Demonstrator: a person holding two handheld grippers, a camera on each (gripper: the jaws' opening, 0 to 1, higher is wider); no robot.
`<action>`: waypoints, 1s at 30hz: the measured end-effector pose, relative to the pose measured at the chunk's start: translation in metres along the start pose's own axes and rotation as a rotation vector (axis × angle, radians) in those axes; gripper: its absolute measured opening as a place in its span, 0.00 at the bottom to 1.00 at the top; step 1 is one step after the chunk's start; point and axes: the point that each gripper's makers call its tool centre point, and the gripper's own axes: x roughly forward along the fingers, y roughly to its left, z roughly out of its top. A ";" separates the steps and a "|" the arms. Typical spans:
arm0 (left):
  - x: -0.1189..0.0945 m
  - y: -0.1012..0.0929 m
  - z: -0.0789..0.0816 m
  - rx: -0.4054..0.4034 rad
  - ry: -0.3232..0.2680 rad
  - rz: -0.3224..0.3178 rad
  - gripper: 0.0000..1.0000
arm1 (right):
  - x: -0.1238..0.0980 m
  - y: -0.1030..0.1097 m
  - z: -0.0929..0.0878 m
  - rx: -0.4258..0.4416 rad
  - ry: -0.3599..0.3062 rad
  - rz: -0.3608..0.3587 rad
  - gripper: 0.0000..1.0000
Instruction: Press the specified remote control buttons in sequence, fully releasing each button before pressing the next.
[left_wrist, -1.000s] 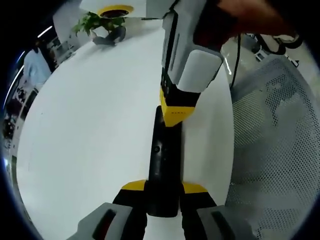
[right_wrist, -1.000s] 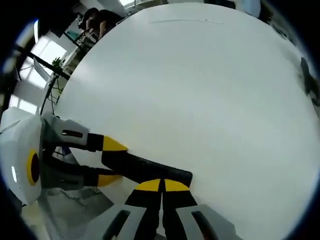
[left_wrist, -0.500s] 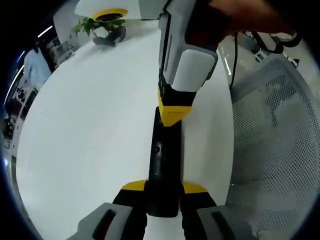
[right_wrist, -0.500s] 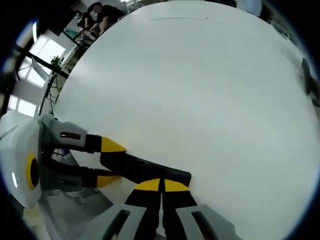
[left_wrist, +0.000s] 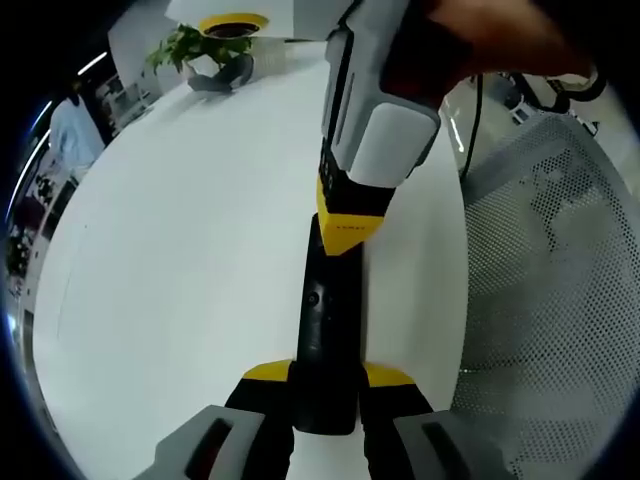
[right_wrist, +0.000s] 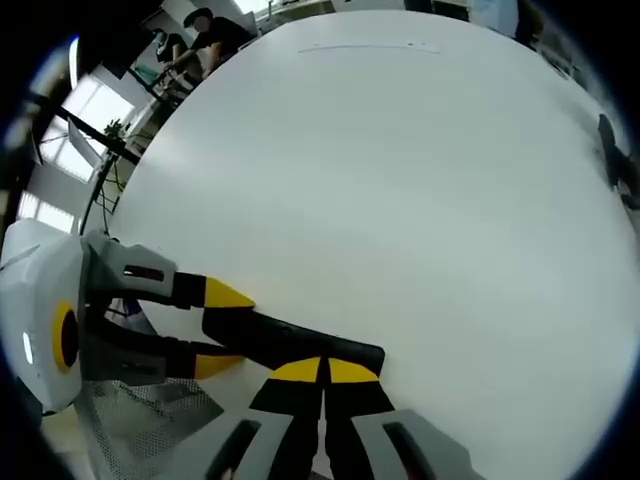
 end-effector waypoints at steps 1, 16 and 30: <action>0.000 0.000 0.000 0.001 0.001 0.001 0.24 | 0.000 0.000 0.001 0.000 -0.001 0.001 0.00; 0.000 0.001 0.000 -0.003 -0.001 -0.002 0.24 | 0.001 0.008 0.022 -0.012 -0.012 0.039 0.00; 0.000 0.000 0.000 -0.008 -0.008 -0.009 0.24 | 0.004 0.004 0.018 -0.047 0.014 0.012 0.00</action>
